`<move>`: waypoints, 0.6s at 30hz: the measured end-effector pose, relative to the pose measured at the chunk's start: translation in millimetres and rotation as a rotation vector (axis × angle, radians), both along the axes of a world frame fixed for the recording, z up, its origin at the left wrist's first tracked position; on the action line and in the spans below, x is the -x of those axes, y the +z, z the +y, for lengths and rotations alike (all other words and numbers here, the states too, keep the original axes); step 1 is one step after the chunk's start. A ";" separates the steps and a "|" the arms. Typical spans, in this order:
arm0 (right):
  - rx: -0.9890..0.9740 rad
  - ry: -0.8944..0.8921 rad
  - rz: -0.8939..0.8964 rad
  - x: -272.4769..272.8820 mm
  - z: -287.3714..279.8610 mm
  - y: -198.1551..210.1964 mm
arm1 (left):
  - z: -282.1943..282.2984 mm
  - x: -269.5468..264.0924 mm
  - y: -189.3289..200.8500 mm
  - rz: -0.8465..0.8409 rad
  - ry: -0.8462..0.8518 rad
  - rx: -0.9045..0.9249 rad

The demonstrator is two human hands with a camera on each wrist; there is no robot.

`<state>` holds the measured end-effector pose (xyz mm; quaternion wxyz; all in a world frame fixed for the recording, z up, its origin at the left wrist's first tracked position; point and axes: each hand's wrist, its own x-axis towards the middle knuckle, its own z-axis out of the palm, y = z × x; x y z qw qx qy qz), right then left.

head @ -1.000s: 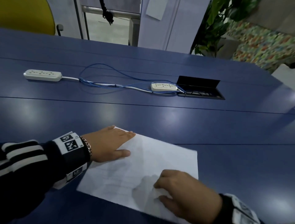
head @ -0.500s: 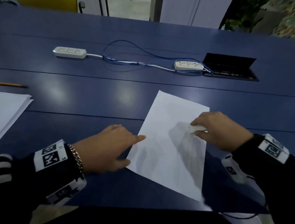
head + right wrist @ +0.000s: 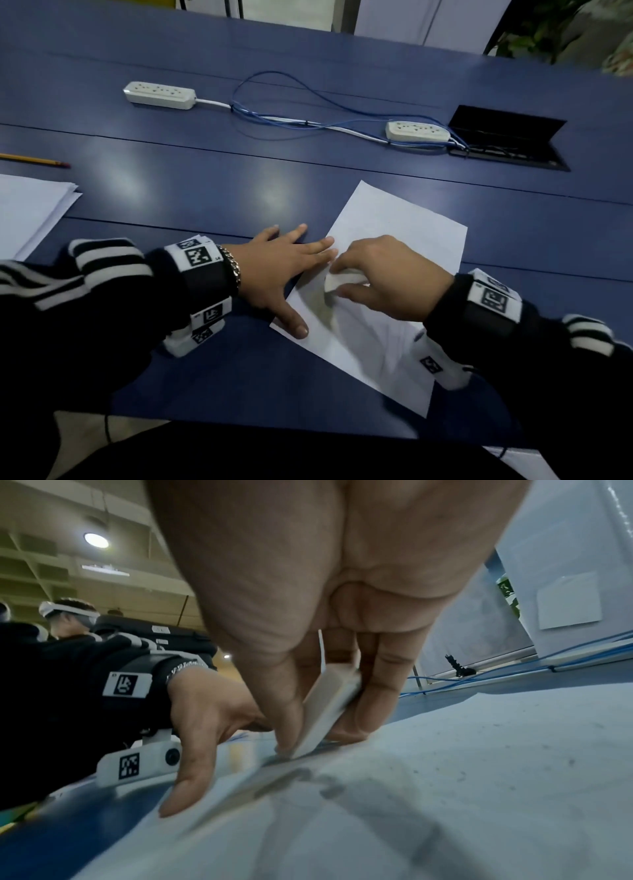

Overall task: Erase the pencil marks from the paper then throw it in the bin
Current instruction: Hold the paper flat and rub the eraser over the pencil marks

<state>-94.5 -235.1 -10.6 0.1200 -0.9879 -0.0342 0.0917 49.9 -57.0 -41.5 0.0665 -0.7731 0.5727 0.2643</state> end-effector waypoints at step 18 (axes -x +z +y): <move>-0.023 0.215 0.113 9.3 26.8 0.1 | -6.7 -3.5 -5.9 -0.061 -0.010 -0.062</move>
